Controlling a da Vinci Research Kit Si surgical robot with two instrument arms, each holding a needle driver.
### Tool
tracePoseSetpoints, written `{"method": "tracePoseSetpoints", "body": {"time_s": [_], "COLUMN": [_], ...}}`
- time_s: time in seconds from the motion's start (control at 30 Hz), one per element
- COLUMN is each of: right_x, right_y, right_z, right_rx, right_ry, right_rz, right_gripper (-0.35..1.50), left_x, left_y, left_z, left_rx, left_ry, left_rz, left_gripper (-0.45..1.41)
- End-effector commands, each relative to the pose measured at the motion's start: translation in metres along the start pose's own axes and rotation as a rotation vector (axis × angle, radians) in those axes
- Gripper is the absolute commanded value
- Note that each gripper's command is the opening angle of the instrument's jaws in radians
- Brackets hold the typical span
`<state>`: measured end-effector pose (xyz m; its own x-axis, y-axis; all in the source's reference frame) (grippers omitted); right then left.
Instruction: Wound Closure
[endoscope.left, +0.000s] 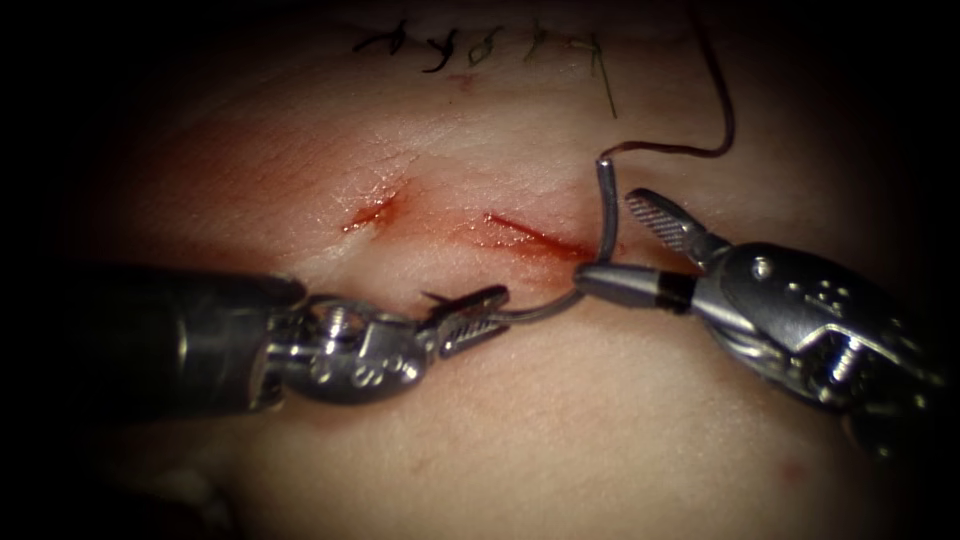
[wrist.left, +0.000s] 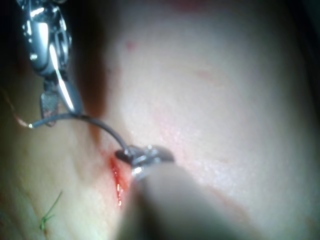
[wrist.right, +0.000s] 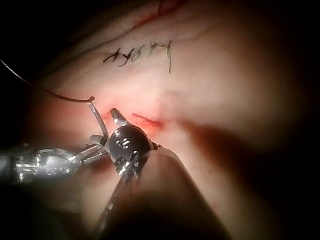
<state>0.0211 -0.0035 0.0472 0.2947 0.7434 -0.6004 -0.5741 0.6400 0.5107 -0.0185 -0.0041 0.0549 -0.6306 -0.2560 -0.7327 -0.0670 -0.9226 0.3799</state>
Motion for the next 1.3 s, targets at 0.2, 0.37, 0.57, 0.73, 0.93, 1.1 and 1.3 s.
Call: {"method": "tracePoseSetpoints", "body": {"time_s": [0.2, 0.37, 0.57, 0.73, 0.93, 1.1, 1.3], "right_x": [-0.0002, -0.0002, -0.0001, 0.0003, 0.0004, 0.0001, 0.0001], "right_y": [-0.001, -0.0014, -0.001, -0.0004, 0.0004, 0.0012, 0.002], "right_z": [0.0014, 0.0014, 0.0007, -0.0001, -0.001, -0.0015, -0.0016], "right_rx": [0.045, 0.093, 0.048, 0.041, 0.051, 0.094, 0.17], "right_ry": [-0.008, -0.004, -0.001, 0.015, 0.018, 0.007, 0.004], "right_rz": [-0.003, -0.021, -0.019, -0.014, -0.014, -0.061, -0.12], "right_gripper": [0.84, -0.35, -0.35, -0.35, -0.35, -0.35, -0.35], "left_x": [0.0002, 0.0002, 0.0002, 0.0003, 0.0003, 0.0, -0.0005], "left_y": [0.0005, 0.0005, 0.0005, 0.0006, 0.0004, -0.001, -0.0038], "left_z": [0.0006, 0.0006, 0.0004, 0.0004, 0.0004, -0.0006, -0.0028], "left_rx": [0.003, 0.003, 0.001, -0.002, -0.034, -0.148, -0.415], "left_ry": [0.0, 0.0, 0.003, 0.011, 0.095, 0.218, 0.289], "left_rz": [0.006, 0.012, 0.03, 0.036, -0.116, -0.427, -0.667], "left_gripper": [-0.45, -0.45, -0.45, -0.45, 0.56, 0.61, 0.73]}}
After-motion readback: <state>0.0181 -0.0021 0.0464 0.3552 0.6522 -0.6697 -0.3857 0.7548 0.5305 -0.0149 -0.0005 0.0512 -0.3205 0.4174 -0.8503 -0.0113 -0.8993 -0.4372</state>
